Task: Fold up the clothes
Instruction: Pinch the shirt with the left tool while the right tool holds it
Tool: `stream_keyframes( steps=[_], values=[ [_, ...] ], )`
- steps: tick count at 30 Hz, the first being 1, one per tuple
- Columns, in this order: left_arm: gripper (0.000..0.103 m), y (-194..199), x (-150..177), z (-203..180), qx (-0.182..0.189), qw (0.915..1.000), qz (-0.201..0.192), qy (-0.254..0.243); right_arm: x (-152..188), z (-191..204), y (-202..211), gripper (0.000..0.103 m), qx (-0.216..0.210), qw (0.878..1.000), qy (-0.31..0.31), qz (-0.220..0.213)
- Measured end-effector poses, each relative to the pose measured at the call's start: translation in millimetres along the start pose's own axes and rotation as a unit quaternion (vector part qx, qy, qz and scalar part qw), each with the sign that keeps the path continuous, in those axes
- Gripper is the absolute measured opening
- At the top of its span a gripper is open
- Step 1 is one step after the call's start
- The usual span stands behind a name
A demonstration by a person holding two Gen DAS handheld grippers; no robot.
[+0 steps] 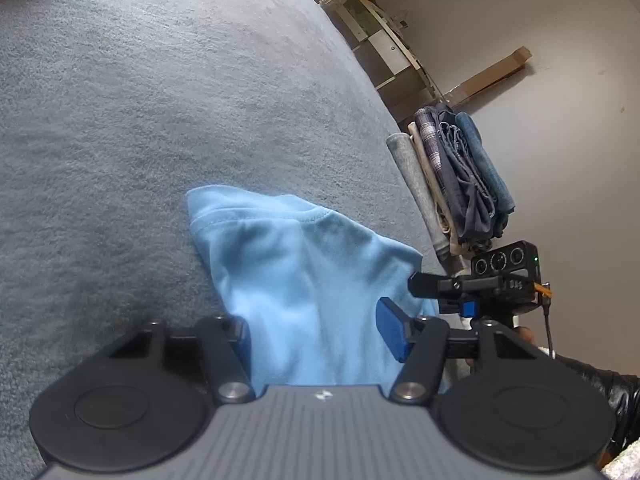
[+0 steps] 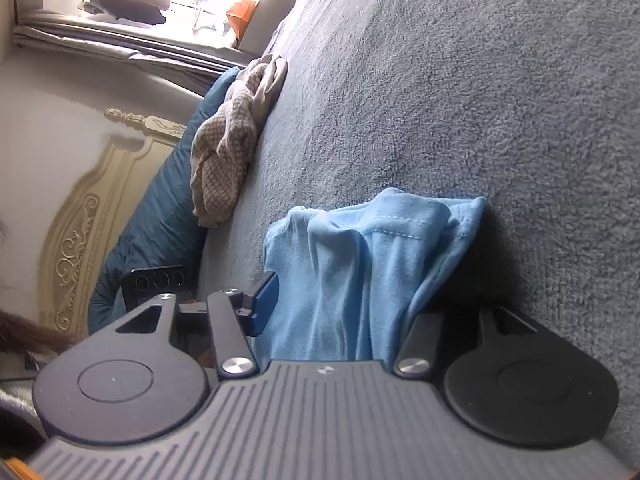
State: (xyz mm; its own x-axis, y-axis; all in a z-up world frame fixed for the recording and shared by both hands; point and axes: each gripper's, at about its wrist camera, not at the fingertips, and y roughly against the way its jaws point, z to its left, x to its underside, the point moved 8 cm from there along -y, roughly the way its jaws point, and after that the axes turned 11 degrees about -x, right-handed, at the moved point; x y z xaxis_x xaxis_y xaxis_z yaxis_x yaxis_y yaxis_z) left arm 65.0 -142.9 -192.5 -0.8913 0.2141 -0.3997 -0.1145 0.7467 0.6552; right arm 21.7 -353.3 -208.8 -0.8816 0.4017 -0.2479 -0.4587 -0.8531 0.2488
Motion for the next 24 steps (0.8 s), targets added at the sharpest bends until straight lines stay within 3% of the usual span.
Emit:
stream_keyframes(
  steps=[7, 10, 15, 17, 20, 24],
  values=[
    [0.051, 2, -2, 6, 0.017, 0.9996, 0.021, -0.007, 7, -1, 1, 0.043, 0.017, 1.0, -0.003, 0.02],
    [0.049, -1, -3, 4, 0.01, 0.9995, 0.028, -0.008, 6, -1, -8, 0.036, 0.03, 0.999, 0.003, 0.029],
    [0.042, -2, -2, 0, -0.01, 0.9994, 0.024, -0.024, 5, 2, -19, 0.021, 0.054, 0.997, 0.019, 0.045],
    [0.032, -2, -1, -1, -0.024, 0.999, 0.021, -0.032, 6, 4, -22, 0.017, 0.064, 0.996, 0.032, 0.049],
    [0.023, -1, 0, -1, -0.043, 0.9982, 0.015, -0.038, 7, 8, -22, 0.015, 0.074, 0.995, 0.051, 0.046],
    [0.019, 0, 1, -6, -0.069, 0.9963, 0.007, -0.05, 11, 16, -22, 0.013, 0.091, 0.992, 0.084, 0.04]
  ],
)
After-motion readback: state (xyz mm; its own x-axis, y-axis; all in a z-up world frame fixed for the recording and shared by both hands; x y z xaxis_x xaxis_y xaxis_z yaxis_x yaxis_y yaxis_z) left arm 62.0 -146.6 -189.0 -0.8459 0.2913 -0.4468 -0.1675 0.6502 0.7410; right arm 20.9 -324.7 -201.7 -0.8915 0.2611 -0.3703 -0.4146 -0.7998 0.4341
